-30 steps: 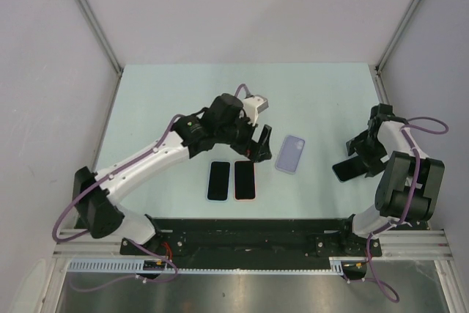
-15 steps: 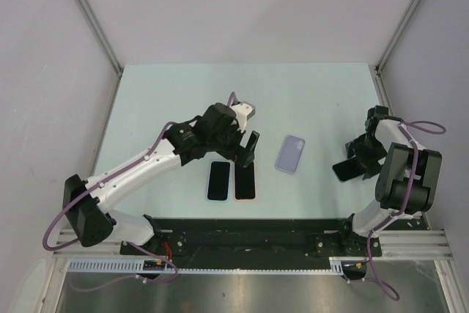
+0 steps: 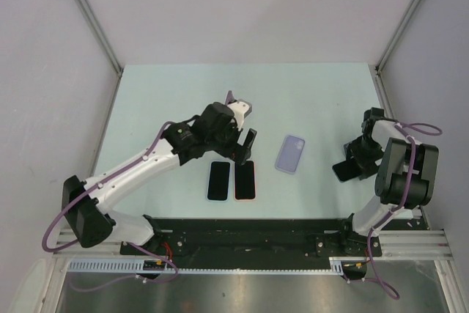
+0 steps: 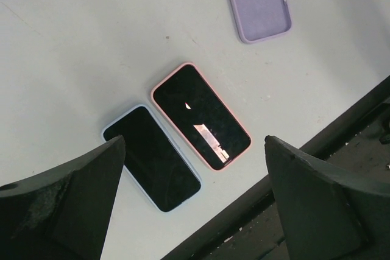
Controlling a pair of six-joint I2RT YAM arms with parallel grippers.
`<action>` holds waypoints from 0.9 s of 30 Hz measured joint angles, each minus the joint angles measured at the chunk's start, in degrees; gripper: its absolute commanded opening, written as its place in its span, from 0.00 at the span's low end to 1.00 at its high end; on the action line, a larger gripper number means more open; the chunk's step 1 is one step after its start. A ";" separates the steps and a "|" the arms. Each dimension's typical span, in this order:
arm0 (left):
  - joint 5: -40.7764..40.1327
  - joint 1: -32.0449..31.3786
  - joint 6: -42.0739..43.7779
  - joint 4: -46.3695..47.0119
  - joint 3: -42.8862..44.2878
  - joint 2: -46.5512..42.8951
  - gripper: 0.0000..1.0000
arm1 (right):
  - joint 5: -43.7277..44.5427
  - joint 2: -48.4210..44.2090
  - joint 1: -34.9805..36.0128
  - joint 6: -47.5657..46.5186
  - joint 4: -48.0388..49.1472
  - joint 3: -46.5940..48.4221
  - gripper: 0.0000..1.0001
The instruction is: Put the phone into the phone case
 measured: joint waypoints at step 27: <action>1.70 2.78 -0.70 0.04 -0.33 0.46 0.95 | -5.42 -0.42 2.73 -15.93 7.06 -1.25 0.70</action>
